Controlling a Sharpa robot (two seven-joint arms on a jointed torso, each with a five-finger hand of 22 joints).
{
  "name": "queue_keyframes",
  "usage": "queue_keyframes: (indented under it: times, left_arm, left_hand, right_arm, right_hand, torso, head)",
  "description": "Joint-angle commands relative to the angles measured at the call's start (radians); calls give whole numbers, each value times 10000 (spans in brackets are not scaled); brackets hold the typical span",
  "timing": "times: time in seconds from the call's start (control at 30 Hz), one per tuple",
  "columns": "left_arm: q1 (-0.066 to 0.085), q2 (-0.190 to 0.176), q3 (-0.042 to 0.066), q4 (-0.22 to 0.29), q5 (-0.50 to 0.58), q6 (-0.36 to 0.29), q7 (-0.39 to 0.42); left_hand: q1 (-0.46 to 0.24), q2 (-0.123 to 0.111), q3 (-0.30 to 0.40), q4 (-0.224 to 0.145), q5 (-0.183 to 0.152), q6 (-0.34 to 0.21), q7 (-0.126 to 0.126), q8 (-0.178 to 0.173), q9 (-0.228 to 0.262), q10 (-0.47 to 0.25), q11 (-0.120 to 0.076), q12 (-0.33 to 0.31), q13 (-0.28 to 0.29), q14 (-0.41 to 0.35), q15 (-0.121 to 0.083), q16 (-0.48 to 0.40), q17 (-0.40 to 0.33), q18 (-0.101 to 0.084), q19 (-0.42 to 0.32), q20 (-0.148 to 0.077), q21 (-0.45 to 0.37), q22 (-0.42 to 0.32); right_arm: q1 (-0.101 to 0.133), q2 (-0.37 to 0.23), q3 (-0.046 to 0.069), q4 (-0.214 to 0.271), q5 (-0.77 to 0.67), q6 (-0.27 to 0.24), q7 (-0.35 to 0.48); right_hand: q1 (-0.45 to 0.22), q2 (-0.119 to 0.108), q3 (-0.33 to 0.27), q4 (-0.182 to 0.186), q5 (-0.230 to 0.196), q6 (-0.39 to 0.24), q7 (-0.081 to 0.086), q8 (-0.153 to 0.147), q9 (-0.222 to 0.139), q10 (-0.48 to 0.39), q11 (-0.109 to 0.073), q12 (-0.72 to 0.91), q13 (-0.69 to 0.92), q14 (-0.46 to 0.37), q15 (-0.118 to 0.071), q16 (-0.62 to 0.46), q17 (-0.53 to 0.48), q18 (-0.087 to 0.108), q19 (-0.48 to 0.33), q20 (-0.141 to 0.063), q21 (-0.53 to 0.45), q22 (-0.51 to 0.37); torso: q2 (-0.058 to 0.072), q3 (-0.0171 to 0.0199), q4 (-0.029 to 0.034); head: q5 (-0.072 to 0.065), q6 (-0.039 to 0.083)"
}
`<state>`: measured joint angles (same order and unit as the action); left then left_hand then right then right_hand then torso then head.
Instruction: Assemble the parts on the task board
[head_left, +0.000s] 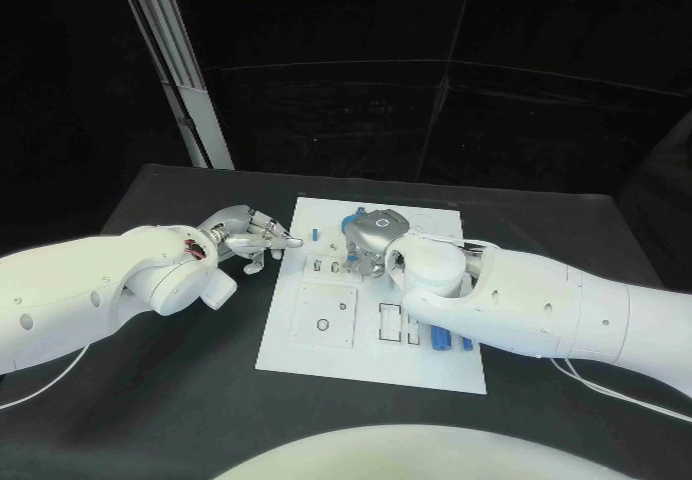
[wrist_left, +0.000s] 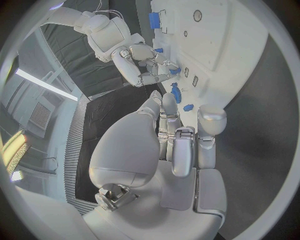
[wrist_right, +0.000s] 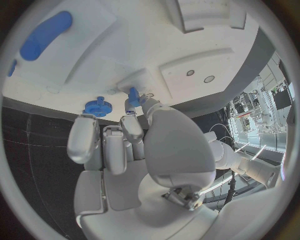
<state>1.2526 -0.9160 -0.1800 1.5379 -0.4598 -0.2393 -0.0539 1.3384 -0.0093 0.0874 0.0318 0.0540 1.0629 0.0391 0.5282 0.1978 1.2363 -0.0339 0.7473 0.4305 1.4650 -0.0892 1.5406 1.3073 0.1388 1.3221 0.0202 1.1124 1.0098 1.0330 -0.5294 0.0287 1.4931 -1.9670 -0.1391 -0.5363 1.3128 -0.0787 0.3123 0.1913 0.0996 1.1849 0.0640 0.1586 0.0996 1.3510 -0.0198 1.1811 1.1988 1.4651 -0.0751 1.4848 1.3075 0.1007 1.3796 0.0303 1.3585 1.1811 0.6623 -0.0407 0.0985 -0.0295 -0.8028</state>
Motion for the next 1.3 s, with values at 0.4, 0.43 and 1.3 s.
queue_keyframes:
  times: [0.4,0.43,1.3]
  left_arm:
    - [20,-3,6,27,76,-39,139]
    - [21,-3,6,27,76,-39,139]
    - [24,6,6,1,76,-11,135]
  left_hand:
    - [-8,-19,89,20,30,-34,-44,40,-11,-76,-5,-64,-20,894,-42,-52,1914,-113,-50,-24,-34,-7]
    - [-8,-19,89,20,30,-34,-44,40,-11,-76,-5,-64,-20,894,-42,-52,1914,-113,-50,-24,-34,-7]
    - [-14,-17,108,21,31,-36,-45,39,-14,-77,-5,-69,-24,893,-39,-53,1912,-116,-49,-21,-28,2]
  right_arm:
    - [-18,11,-29,58,257,620,-224]
    - [-18,11,-29,58,259,621,-233]
    - [-18,-8,-29,133,185,787,-587]
  right_hand:
    - [-577,9,-158,349,34,154,-66,16,-11,58,38,42,17,818,-44,-29,1536,-193,46,14,8,-7]
    - [-600,11,-165,366,34,153,-65,16,-11,57,39,41,17,818,-43,-27,1539,-193,45,15,8,-8]
    - [-1418,-57,-430,956,141,133,-26,-2,-34,8,76,-59,-44,807,-13,-69,1487,-183,27,43,-25,-44]
  torso:
    - [2,-3,4]
    - [2,-3,4]
    - [1,4,2]
  head:
    - [14,-16]
    - [14,-16]
    - [-9,-47]
